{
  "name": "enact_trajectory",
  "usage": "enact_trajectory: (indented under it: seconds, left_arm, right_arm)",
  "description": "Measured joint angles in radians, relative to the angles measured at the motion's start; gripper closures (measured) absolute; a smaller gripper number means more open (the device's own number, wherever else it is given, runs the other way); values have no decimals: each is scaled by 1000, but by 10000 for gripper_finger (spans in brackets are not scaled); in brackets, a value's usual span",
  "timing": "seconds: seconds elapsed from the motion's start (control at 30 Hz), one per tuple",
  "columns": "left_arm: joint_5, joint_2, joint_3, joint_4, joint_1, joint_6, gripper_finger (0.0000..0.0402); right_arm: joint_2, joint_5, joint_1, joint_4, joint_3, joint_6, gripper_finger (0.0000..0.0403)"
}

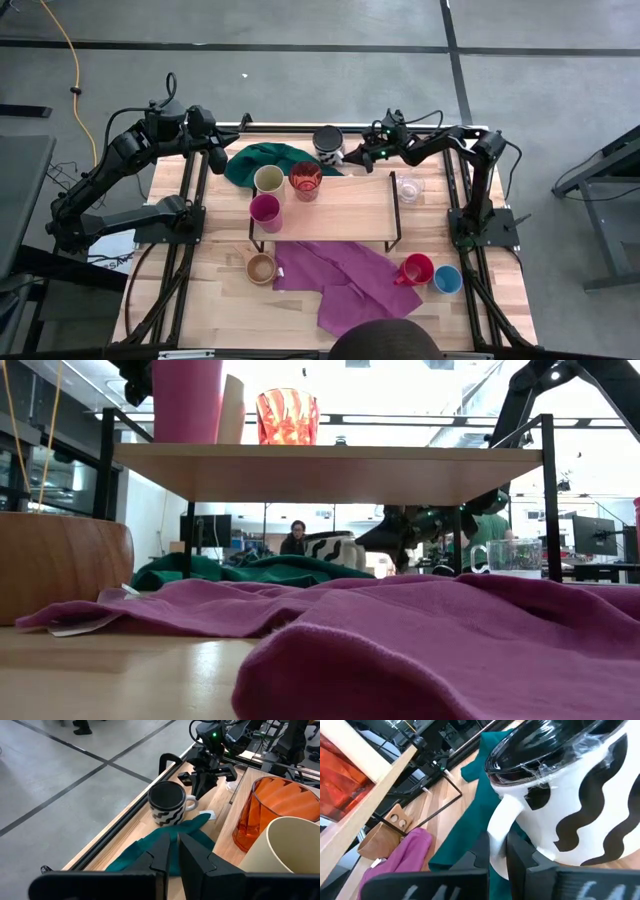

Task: Stack small to large cups/mugs on shelf
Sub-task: Put the white mug on the shelf

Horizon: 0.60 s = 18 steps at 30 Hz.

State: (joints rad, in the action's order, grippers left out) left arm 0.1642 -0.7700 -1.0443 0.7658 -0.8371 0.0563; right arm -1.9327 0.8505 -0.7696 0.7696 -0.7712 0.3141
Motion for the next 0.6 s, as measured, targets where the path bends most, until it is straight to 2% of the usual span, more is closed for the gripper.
enact_trajectory:
  seconds: [0.5,0.6]
  left_arm:
    - [0,0,0,0,0,0,378]
    - [0,0,0,0,0,0,378]
  right_arm:
    - [5,-53,0,-125,-3,-77,402]
    - [5,-54,0,-125,-3,-80,384]
